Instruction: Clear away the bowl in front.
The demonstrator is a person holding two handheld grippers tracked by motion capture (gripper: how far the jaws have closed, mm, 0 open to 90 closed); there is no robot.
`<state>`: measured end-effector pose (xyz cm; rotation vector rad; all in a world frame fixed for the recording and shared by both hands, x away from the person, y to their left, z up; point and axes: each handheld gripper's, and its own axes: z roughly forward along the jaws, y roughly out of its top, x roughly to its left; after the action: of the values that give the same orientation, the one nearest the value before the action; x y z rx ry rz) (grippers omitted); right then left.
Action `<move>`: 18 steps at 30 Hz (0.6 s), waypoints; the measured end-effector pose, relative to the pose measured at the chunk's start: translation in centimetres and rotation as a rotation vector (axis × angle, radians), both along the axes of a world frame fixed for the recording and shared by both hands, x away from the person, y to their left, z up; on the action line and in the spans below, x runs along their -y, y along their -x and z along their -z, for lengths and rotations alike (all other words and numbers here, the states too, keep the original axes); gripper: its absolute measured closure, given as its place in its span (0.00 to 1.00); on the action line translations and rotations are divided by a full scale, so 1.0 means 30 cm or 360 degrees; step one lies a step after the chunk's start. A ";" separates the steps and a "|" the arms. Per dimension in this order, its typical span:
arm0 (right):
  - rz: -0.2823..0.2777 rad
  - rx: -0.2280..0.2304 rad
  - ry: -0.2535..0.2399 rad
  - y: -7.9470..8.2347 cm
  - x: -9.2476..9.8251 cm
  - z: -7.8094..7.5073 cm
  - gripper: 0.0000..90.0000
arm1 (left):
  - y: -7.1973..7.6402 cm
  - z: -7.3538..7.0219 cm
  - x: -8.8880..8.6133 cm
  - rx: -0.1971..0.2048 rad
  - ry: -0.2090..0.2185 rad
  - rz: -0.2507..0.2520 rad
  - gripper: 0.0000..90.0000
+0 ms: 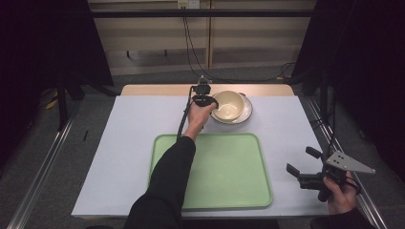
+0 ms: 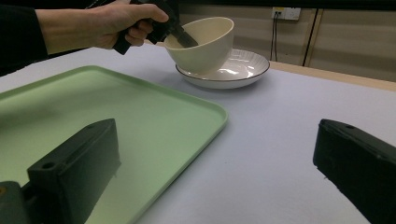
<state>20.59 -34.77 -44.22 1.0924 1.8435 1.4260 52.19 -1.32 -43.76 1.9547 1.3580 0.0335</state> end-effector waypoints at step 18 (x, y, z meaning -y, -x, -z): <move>0.0008 -0.0001 0.0003 0.001 0.001 -0.001 0.00 | 0.016 -0.061 -0.057 0.0051 0.0013 0.0028 0.94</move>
<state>20.56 -34.79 -44.20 1.0963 1.8408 1.4211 51.70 0.38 -41.94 1.9512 1.3184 0.0508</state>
